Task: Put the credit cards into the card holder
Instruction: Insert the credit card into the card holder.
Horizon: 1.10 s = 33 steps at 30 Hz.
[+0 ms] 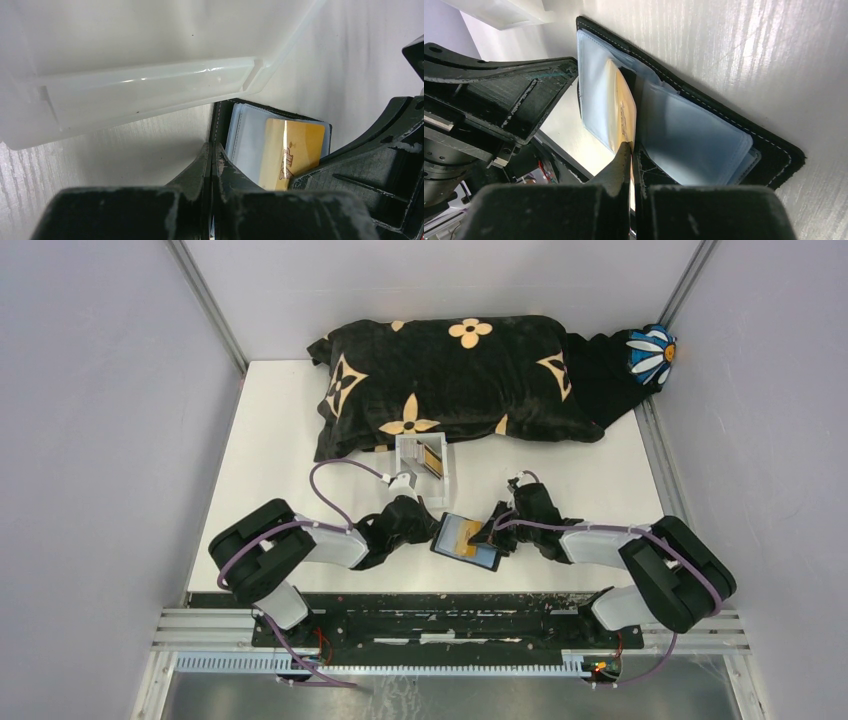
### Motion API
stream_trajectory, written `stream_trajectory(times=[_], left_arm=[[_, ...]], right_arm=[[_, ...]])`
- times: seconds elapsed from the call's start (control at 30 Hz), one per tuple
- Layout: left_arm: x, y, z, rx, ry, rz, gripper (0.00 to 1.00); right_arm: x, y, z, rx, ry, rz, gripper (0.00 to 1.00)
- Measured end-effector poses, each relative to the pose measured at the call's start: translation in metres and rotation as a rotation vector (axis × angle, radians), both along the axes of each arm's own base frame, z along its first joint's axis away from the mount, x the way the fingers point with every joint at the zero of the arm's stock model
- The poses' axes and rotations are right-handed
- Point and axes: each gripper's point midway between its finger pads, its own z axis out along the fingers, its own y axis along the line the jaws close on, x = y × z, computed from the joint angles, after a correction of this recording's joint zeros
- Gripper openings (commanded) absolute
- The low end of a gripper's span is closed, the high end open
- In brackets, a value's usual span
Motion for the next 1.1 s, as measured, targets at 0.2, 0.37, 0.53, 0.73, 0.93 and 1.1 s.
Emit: stream_trajectory(times=[0.2,0.37,0.53,0.73,0.93,1.1], left_arm=[[-0.001,0.0,0.0,0.003,-0.009,0.004,0.03],[-0.001,0.0,0.0,0.004,-0.014,0.005,0.03],[-0.002,-0.001,0.0,0.011,-0.022,0.01,0.03],[-0.006,0.0,0.0,0.013,-0.026,0.006,0.03],[-0.018,-0.005,0.0,0.007,-0.018,-0.035,0.03],[-0.019,-0.006,0.0,0.007,-0.018,-0.038,0.03]], right_arm=[[0.0,0.004,0.001,0.007,-0.002,-0.001,0.01],[0.001,0.013,0.002,-0.005,-0.017,0.004,0.01],[0.002,0.026,0.003,-0.013,-0.032,0.017,0.21],[0.001,0.02,0.005,-0.093,-0.039,0.016,0.45],[-0.005,0.001,0.008,-0.193,-0.056,0.012,0.48],[-0.009,-0.012,0.009,-0.26,-0.054,0.014,0.48]])
